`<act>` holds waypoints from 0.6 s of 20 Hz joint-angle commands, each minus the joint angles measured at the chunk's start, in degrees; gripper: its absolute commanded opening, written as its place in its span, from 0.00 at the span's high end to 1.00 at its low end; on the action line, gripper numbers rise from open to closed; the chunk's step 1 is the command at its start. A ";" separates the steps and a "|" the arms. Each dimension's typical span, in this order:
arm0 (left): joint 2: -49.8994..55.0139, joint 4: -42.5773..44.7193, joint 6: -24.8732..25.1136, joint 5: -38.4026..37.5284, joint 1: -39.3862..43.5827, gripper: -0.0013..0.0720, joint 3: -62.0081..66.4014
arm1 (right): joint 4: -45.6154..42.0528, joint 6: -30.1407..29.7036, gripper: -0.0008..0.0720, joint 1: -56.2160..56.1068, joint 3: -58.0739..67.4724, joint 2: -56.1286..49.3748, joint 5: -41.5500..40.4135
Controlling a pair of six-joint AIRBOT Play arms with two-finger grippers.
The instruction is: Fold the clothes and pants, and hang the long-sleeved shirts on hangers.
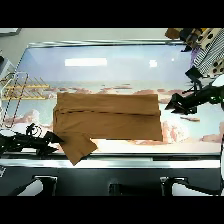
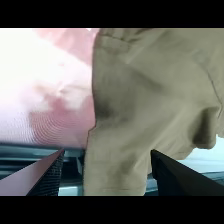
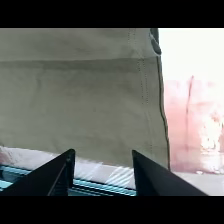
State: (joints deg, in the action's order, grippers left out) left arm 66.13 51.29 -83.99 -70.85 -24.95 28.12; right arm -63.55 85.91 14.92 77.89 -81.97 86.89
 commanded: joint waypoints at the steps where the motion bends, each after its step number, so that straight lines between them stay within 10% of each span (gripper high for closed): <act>1: -0.04 -1.84 -0.04 3.23 3.45 0.15 -0.39 | 0.37 -0.04 0.42 0.04 -0.02 1.31 -0.11; 9: -0.04 -2.03 -0.66 3.80 9.92 0.18 -0.39 | 0.57 0.00 0.42 0.04 0.00 2.34 -0.39; 12: -0.07 -2.25 -0.57 2.69 10.03 0.67 -0.39 | 0.55 -0.02 0.42 0.07 0.00 2.40 0.04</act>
State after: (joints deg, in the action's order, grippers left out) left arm 66.08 49.50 -84.40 -66.98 -15.64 27.68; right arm -62.98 85.89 14.94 77.89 -79.72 86.52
